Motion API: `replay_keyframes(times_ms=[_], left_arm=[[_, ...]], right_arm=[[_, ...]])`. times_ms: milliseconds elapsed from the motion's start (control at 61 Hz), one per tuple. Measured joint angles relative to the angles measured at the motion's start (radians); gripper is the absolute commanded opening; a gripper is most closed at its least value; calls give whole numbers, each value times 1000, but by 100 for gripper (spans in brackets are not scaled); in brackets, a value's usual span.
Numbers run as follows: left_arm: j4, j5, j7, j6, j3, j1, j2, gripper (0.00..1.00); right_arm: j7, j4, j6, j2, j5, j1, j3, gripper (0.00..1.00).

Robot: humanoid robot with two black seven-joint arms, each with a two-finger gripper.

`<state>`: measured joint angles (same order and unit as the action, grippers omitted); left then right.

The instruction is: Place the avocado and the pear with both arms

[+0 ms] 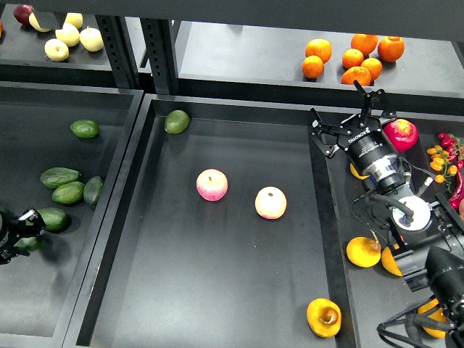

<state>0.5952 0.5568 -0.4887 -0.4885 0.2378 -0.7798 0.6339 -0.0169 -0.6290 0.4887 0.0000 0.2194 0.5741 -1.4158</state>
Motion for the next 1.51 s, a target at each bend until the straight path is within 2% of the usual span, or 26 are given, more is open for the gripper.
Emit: replay_keyframes(times_ms=[148, 213, 525, 689, 1000, 1279, 1508], left_arm=[[1, 0, 0, 0, 3, 0, -1, 66], [3, -2, 0, 0, 10, 1, -3, 72], [14, -7, 0, 0, 58, -1, -51, 75], [16, -9, 0, 0, 179, -1, -86, 75], [35, -18, 0, 0, 519, -1, -222, 78], [218, -71, 0, 0, 602, 53, -309, 80], [246, -120, 0, 0, 697, 59, -365, 80]], right_arm=[[0, 0, 0, 0, 0, -3, 0, 100], [0, 0, 0, 0, 0, -3, 0, 100], [0, 0, 0, 0, 0, -3, 0, 100], [0, 3, 0, 0, 0, -5, 0, 100], [3, -1, 0, 0, -3, -4, 2, 100], [-5, -1, 0, 0, -3, -3, 4, 100], [-5, -7, 0, 0, -3, -2, 4, 100]])
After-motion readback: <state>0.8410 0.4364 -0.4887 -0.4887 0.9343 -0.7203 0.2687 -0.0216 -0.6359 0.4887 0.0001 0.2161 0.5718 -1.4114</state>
